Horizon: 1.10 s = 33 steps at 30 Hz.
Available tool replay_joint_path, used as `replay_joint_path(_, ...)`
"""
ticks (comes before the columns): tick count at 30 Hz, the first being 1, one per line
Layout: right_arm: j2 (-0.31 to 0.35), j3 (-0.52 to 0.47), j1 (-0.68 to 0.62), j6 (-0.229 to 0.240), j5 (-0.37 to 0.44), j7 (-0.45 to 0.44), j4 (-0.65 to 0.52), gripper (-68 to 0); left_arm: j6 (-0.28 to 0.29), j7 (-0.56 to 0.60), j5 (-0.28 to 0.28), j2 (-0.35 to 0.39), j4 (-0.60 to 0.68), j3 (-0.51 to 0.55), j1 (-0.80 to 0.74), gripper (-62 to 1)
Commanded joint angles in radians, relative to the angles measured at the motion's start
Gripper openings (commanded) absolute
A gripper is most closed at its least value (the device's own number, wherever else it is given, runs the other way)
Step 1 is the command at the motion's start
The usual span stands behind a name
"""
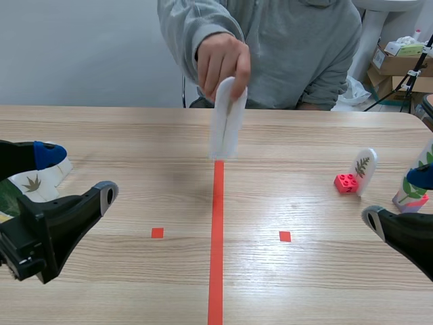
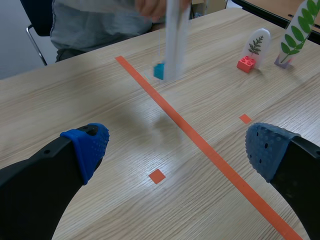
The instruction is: Do the leaf sorting experiment
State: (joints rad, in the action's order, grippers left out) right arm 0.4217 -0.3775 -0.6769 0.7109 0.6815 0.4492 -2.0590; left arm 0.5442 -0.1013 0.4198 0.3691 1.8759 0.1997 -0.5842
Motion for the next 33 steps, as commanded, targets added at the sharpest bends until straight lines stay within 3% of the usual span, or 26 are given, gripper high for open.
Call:
replay_joint_path(1, 0.010, 0.005, -0.002, -0.007, 0.011, -0.011, 0.000, -18.0, 0.002, 0.014, 0.010, 0.000, 0.016, 0.004, 0.003, -2.4)
replay_joint_path(33, 0.010, 0.006, -0.002, -0.011, 0.004, -0.031, 0.000, -18.0, 0.002, 0.014, 0.010, -0.003, 0.016, 0.003, 0.003, -2.4)
